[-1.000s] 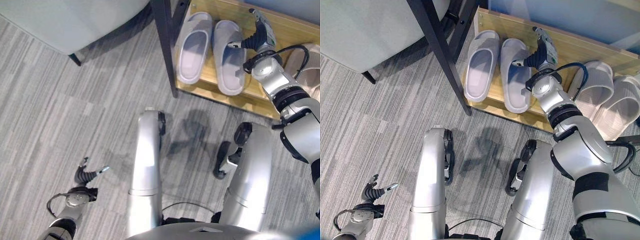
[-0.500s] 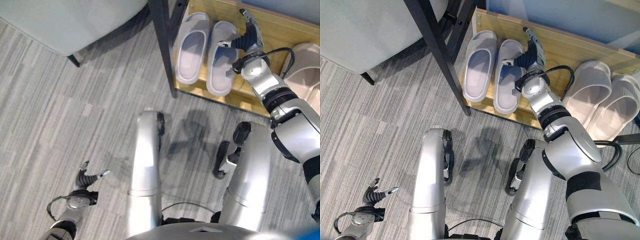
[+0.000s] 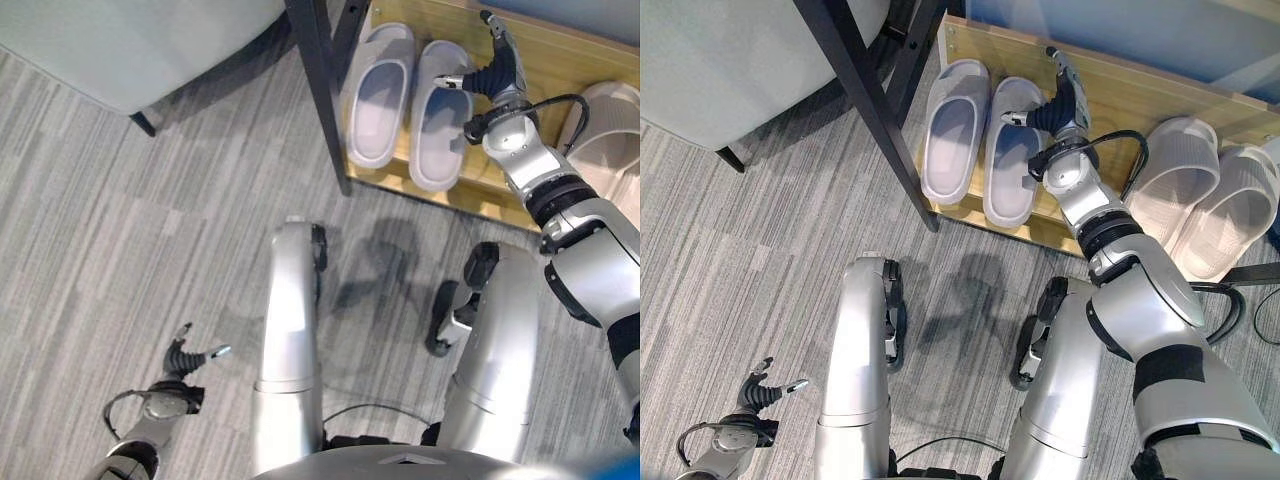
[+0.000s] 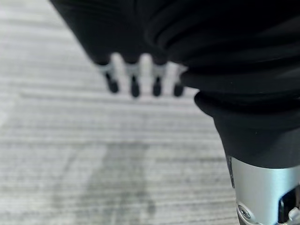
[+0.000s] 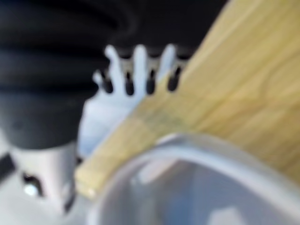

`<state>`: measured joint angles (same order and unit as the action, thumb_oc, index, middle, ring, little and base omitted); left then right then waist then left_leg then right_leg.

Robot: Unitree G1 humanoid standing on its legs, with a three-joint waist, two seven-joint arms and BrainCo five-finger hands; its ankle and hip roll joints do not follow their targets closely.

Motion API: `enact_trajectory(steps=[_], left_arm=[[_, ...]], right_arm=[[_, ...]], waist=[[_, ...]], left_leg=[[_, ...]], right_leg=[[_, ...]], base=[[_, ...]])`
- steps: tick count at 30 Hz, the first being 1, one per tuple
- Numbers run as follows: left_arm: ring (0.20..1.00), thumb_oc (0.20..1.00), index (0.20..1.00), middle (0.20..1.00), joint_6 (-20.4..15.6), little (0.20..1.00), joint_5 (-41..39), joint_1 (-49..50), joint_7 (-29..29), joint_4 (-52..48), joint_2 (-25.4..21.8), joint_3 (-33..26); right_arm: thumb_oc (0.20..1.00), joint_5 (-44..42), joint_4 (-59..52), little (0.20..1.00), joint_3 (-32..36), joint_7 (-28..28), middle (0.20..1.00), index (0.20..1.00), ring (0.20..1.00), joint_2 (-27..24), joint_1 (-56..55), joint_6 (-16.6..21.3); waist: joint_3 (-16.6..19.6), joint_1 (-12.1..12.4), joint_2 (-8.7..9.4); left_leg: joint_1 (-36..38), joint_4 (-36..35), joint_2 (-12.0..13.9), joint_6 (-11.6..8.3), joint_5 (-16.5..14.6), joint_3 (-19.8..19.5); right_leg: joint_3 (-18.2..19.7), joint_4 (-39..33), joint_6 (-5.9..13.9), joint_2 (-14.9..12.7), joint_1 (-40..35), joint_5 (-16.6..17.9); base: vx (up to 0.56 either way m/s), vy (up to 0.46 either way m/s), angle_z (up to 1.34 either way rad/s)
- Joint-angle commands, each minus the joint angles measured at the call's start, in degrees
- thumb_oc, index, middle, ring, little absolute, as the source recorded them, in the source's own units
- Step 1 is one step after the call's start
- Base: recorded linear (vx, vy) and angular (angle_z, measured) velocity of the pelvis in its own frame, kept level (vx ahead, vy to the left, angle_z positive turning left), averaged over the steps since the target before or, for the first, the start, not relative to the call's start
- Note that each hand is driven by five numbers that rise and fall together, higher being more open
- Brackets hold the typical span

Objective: Arrange the slippers neatly on the shoe rack.

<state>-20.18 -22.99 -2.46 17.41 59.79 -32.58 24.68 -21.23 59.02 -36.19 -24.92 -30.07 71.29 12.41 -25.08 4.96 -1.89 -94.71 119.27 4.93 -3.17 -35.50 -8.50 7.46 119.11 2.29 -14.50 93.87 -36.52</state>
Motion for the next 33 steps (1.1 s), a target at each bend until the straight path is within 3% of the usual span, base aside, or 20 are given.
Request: enact_trajectory(steps=[1,8,19,24,33], left_arm=[[1.0,1.0,1.0,1.0,0.4,1.0,0.0,-1.1,-0.1,-0.2,0.7,0.7],[1.0,1.0,1.0,1.0,0.4,1.0,2.3,0.6,0.7,-1.9,1.2,-1.6],[1.0,1.0,1.0,1.0,0.7,1.0,6.4,2.1,2.3,-3.0,2.6,-4.2],[1.0,1.0,1.0,1.0,0.8,1.0,7.7,2.7,2.4,-4.1,2.5,-4.6],[1.0,1.0,1.0,1.0,1.1,1.0,8.4,2.3,2.7,-3.7,2.6,-5.4]], right_arm=[[1.0,-6.6,-9.3,1.0,0.2,1.4,1.0,1.0,1.0,-5.0,3.4,5.6],[1.0,-6.0,-31.4,1.0,3.2,4.2,1.0,1.0,1.0,-10.9,-8.0,9.5],[1.0,-1.1,-54.2,1.0,12.3,7.4,1.0,1.0,1.0,-16.8,-28.0,11.4],[1.0,1.6,-59.0,1.0,13.1,9.9,1.0,1.0,1.0,-19.1,-33.6,10.8],[1.0,4.2,-59.5,1.0,13.4,11.2,1.0,1.0,1.0,-18.0,-38.8,9.0]], waist=[[-4.7,2.4,-0.61],[-4.7,0.8,0.54],[-4.7,-1.1,1.75],[-4.7,-1.3,1.91],[-4.7,-1.6,1.95]], left_leg=[[4.8,-3.2,-0.8,2.23,-7.7,0.6],[4.8,-3.0,-0.8,2.05,-7.4,0.5],[4.8,-3.0,-0.8,1.97,-7.2,0.3],[4.8,-2.9,-0.8,1.86,-7.1,0.1],[4.8,-3.1,-0.7,1.74,-7.0,-0.1]], right_leg=[[4.8,0.4,-6.28,-0.6,-3.9,-3.6],[5.4,0.5,-6.29,-0.6,-3.9,-3.9],[5.6,0.6,-6.11,-0.5,-3.9,-4.2],[5.4,0.7,-6.04,-0.5,-3.9,-4.4],[5.4,0.4,-6.0,-0.4,-3.9,-4.4]], base=[[0.0,0.0,0.0],[0.0,-0.003,-0.01],[0.0,0.0,0.0],[0.0,0.0,0.0],[0.0,0.0,0.0]])
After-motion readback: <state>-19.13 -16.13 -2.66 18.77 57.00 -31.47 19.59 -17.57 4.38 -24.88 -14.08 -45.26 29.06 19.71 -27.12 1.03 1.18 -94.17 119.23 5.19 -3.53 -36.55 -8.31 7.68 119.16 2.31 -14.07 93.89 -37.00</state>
